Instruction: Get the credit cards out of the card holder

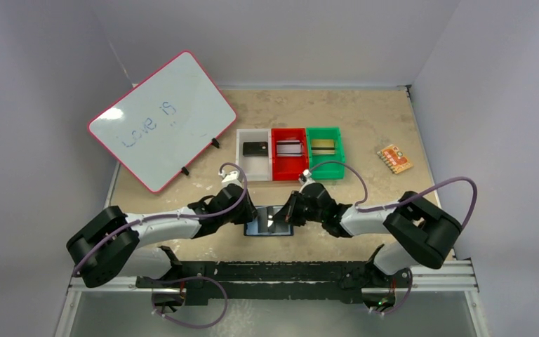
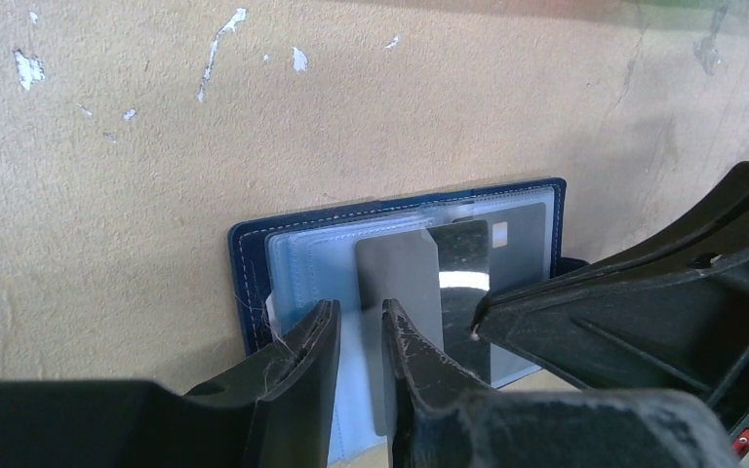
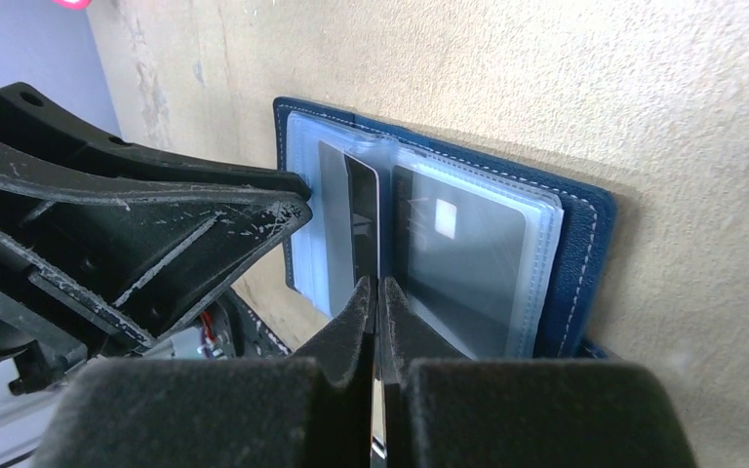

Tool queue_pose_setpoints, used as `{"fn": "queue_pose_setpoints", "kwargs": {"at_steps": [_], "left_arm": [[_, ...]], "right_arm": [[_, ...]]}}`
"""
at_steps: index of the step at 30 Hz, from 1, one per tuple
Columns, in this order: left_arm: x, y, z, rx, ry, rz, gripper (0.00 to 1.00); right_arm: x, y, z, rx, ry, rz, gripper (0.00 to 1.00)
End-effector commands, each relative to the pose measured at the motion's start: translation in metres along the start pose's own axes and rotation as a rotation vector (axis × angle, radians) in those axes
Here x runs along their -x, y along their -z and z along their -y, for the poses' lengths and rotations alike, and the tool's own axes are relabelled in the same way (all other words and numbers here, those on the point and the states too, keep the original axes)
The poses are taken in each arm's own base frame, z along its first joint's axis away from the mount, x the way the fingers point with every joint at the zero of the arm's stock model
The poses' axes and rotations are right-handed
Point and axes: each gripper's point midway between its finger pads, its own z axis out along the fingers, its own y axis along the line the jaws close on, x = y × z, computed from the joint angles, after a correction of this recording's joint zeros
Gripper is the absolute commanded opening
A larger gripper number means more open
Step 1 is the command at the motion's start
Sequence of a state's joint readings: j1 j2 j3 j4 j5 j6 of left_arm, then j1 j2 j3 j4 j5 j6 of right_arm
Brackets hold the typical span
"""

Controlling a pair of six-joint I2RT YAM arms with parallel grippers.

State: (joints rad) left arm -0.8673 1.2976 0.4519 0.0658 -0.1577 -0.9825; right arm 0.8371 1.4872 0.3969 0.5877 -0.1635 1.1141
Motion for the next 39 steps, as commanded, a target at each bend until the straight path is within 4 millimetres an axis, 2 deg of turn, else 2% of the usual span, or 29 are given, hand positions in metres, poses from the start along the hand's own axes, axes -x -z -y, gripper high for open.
{"fn": "queue_pose_setpoints", "kwargs": {"at_steps": [1, 7, 10, 15, 18, 23, 26, 29, 31, 39], "left_arm": [[-0.017, 0.002, -0.030, 0.082, -0.066, -0.041, 0.23], [-0.020, 0.003, -0.018, 0.018, -0.092, -0.065, 0.21], [-0.021, 0.004, -0.020, 0.034, -0.103, -0.075, 0.15], [-0.023, 0.005, -0.030, 0.073, -0.115, -0.083, 0.07], [-0.024, 0.006, -0.031, 0.075, -0.117, -0.086, 0.05], [-0.025, 0.006, -0.035, 0.086, -0.124, -0.084, 0.03], [-0.023, 0.006, -0.035, 0.088, -0.120, -0.077, 0.03], [-0.018, 0.008, -0.033, 0.092, -0.115, -0.053, 0.04], [-0.013, 0.010, -0.028, 0.076, -0.106, -0.033, 0.08], [0.018, 0.025, 0.019, -0.068, -0.079, 0.041, 0.26]], "right_arm": [[0.013, 0.003, -0.001, -0.018, 0.014, 0.055, 0.00], [0.006, -0.005, -0.008, 0.032, 0.019, 0.009, 0.04], [0.007, -0.006, -0.013, 0.062, -0.011, 0.020, 0.07], [0.012, -0.008, -0.010, 0.053, -0.051, 0.049, 0.23], [0.011, -0.011, -0.008, 0.047, -0.056, 0.045, 0.25], [0.013, -0.007, -0.009, 0.065, -0.068, 0.068, 0.13], [0.016, -0.001, -0.010, 0.071, -0.059, 0.089, 0.01], [0.018, 0.003, -0.006, 0.048, -0.040, 0.103, 0.00], [0.018, 0.003, -0.006, 0.040, -0.020, 0.098, 0.00], [0.010, -0.002, -0.004, 0.044, -0.014, 0.054, 0.00]]}}
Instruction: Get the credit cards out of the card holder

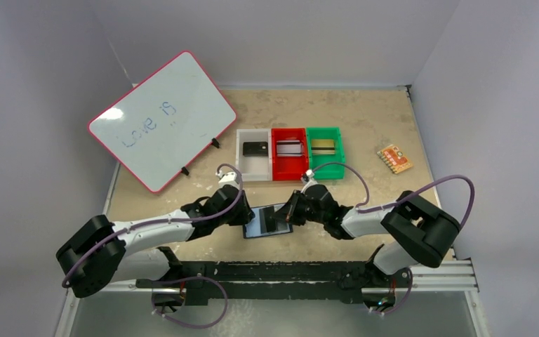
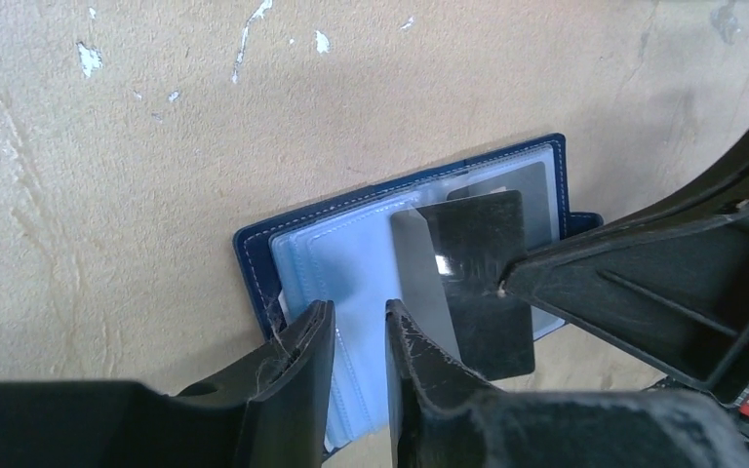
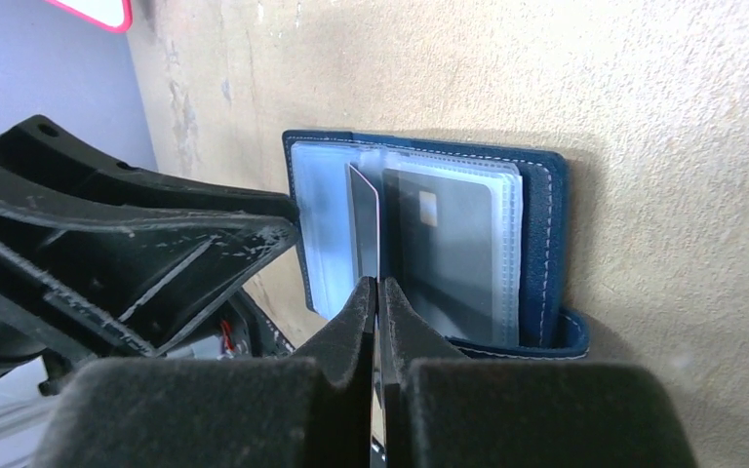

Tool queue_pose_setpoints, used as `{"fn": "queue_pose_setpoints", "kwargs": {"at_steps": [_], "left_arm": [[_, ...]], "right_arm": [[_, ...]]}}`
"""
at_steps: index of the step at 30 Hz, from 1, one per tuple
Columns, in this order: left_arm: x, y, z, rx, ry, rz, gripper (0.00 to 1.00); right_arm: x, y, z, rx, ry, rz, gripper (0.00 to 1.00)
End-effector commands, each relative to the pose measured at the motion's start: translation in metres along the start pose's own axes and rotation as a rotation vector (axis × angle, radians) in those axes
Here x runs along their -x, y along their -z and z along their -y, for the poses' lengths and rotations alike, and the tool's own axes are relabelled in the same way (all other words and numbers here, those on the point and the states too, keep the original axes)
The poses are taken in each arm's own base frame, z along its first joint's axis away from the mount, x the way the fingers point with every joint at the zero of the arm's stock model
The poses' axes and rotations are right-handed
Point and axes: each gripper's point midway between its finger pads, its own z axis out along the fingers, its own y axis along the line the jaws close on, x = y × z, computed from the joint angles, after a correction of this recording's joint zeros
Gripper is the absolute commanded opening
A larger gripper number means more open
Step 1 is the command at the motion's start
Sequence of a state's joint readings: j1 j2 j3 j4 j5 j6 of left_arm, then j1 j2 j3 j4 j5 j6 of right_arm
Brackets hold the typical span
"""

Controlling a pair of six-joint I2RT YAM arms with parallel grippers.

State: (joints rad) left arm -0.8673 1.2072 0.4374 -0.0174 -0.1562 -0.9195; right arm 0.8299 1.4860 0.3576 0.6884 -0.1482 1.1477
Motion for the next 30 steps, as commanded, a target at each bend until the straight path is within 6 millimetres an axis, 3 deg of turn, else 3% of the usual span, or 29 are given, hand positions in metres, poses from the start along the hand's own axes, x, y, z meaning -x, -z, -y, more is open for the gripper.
{"fn": "queue_pose_setpoints", "kwargs": {"at_steps": [1, 4, 8, 14, 23, 30], "left_arm": [[0.022, 0.012, 0.031, -0.091, -0.015, 0.049, 0.27], [0.022, 0.016, 0.047, -0.155, -0.020, 0.025, 0.28], [0.001, 0.009, 0.054, -0.202, -0.039, -0.068, 0.28], [-0.028, -0.004, 0.027, -0.083, -0.069, -0.139, 0.26], [-0.040, -0.011, 0.007, 0.007, -0.096, -0.156, 0.16], [-0.041, -0.010, -0.002, 0.047, -0.117, -0.154, 0.12]], "right_arm": [[0.004, -0.004, 0.000, -0.003, 0.013, 0.009, 0.00], [0.005, -0.003, -0.001, 0.002, 0.011, 0.019, 0.00], [0.008, -0.002, 0.000, -0.008, 0.005, 0.033, 0.00], [0.006, -0.001, 0.002, -0.014, 0.009, 0.026, 0.01], [-0.002, -0.004, -0.003, 0.031, 0.002, -0.012, 0.16], [0.002, -0.004, -0.006, 0.035, -0.003, 0.003, 0.10]]}}
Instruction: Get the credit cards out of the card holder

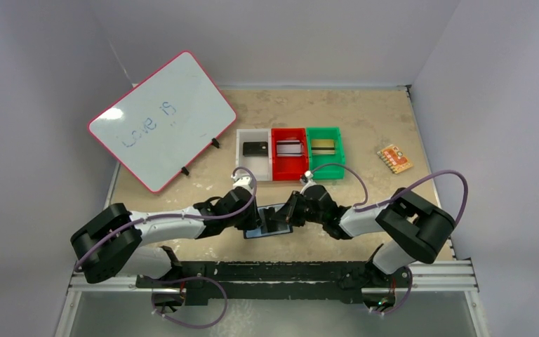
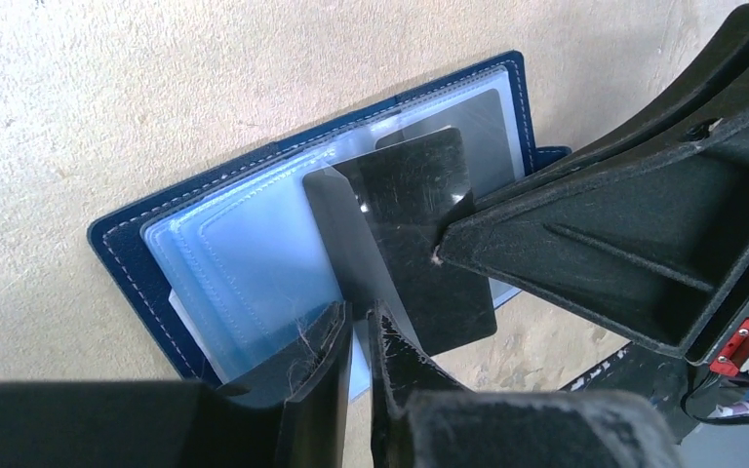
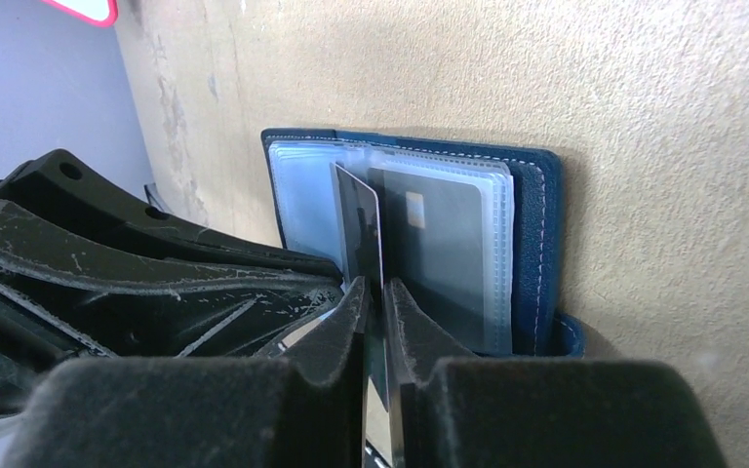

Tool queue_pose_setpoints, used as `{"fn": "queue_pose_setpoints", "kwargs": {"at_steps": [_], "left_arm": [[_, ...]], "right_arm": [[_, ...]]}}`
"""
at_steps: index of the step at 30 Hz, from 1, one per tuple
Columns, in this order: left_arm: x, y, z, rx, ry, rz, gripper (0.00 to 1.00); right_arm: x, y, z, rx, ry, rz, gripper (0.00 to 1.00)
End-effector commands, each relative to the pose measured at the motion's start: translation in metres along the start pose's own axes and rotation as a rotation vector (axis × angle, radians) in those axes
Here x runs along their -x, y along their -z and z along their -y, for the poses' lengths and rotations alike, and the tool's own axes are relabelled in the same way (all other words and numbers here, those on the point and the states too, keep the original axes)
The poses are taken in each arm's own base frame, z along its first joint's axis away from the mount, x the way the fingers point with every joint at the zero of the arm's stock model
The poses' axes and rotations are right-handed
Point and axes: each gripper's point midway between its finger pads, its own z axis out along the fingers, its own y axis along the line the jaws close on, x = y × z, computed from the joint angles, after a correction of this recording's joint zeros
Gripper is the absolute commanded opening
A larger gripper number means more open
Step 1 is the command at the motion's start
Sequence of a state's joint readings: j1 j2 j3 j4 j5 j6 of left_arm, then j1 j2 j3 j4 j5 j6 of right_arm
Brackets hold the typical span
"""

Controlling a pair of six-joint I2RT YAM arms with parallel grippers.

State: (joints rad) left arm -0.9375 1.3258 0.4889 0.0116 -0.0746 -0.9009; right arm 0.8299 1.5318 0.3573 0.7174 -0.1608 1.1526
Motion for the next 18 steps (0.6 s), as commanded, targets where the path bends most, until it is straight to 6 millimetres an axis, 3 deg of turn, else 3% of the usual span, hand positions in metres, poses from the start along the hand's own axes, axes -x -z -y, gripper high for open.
{"fn": "queue_pose_setpoints", "kwargs": {"at_steps": [1, 4, 12, 18], "left_arm": [[-0.013, -0.001, -0.027, 0.114, -0.038, -0.039, 0.11], [-0.011, 0.000, -0.029, 0.126, -0.041, -0.029, 0.11], [0.014, 0.013, -0.016, 0.094, -0.025, 0.077, 0.17], [0.020, 0.016, -0.014, 0.097, -0.029, 0.091, 0.17]], "right_arm": [[0.007, 0.002, -0.013, 0.045, 0.006, 0.024, 0.07], [0.010, 0.005, -0.011, 0.023, 0.008, 0.044, 0.00], [0.013, 0.009, -0.008, -0.023, 0.044, 0.043, 0.00], [0.015, 0.012, -0.015, -0.003, 0.059, 0.048, 0.00]]}}
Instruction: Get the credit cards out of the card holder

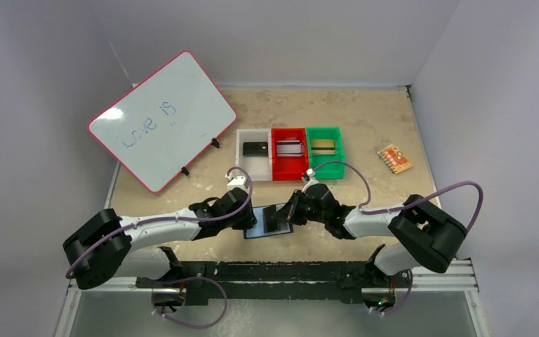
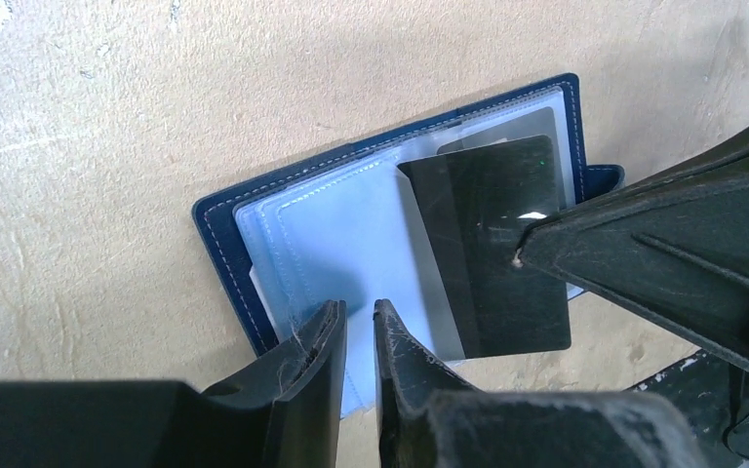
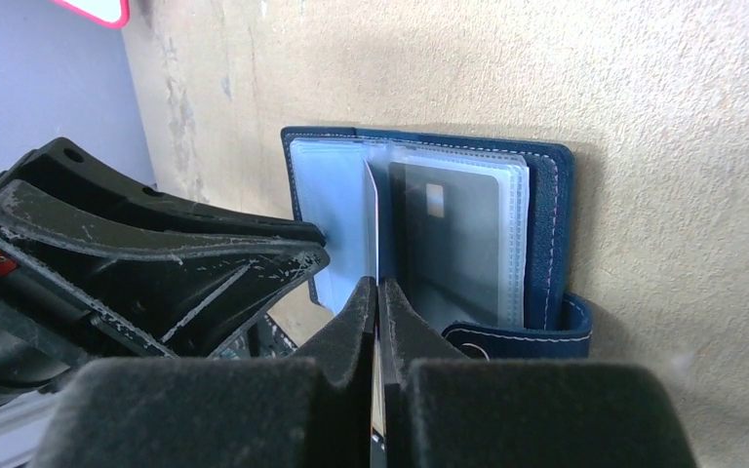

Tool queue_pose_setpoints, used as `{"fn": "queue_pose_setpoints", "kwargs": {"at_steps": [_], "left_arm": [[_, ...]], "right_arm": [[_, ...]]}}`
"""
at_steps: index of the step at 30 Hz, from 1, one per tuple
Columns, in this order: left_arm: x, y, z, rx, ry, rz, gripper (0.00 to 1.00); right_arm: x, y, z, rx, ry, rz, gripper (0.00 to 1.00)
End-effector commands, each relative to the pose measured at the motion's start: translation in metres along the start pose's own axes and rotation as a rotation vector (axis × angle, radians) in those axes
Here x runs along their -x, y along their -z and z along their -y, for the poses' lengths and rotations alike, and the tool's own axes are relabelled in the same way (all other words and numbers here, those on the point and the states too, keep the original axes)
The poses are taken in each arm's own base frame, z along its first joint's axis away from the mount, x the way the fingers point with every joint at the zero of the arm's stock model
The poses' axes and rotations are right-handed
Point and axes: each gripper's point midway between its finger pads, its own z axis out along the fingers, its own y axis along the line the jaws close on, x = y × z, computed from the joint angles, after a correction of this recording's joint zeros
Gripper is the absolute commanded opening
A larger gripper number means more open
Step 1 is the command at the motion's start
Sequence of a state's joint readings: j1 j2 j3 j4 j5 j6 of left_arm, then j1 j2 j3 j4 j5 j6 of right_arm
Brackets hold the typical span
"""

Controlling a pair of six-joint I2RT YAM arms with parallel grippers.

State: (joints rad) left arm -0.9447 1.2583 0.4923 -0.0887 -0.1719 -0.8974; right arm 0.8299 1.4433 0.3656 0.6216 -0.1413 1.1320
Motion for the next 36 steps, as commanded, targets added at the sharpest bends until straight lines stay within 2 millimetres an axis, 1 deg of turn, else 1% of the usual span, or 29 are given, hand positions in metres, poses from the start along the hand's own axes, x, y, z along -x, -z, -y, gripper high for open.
{"fn": "queue_pose_setpoints", "kwargs": {"at_steps": [1, 4, 8, 11, 15, 22, 30, 33, 36], "left_arm": [[0.012, 0.004, 0.001, 0.014, -0.013, 0.042, 0.17], [0.015, 0.006, 0.003, 0.006, -0.006, 0.052, 0.17], [0.023, 0.012, 0.005, 0.000, 0.002, 0.088, 0.17], [0.030, 0.017, 0.002, 0.014, 0.011, 0.122, 0.21], [0.034, 0.021, 0.000, 0.018, 0.021, 0.147, 0.23], [0.036, 0.022, 0.001, 0.015, 0.024, 0.152, 0.26], [0.039, 0.024, 0.004, 0.005, 0.024, 0.159, 0.31], [0.042, 0.026, 0.005, 0.002, 0.029, 0.172, 0.33], [0.045, 0.028, 0.004, 0.003, 0.036, 0.190, 0.35]], "right_arm": [[0.010, 0.001, -0.008, -0.001, 0.042, 0.028, 0.00], [0.012, 0.002, -0.010, -0.005, 0.054, 0.032, 0.00], [0.016, 0.003, -0.016, 0.005, 0.071, 0.042, 0.00], [0.020, 0.004, -0.017, -0.003, 0.091, 0.055, 0.00], [0.023, 0.007, -0.024, 0.021, 0.122, 0.068, 0.00], [0.030, 0.010, -0.023, -0.020, 0.135, 0.093, 0.00], [0.031, 0.016, -0.021, -0.044, 0.137, 0.092, 0.00], [0.029, 0.014, -0.018, -0.060, 0.143, 0.080, 0.00], [0.029, 0.008, -0.017, -0.063, 0.158, 0.075, 0.00]]}}
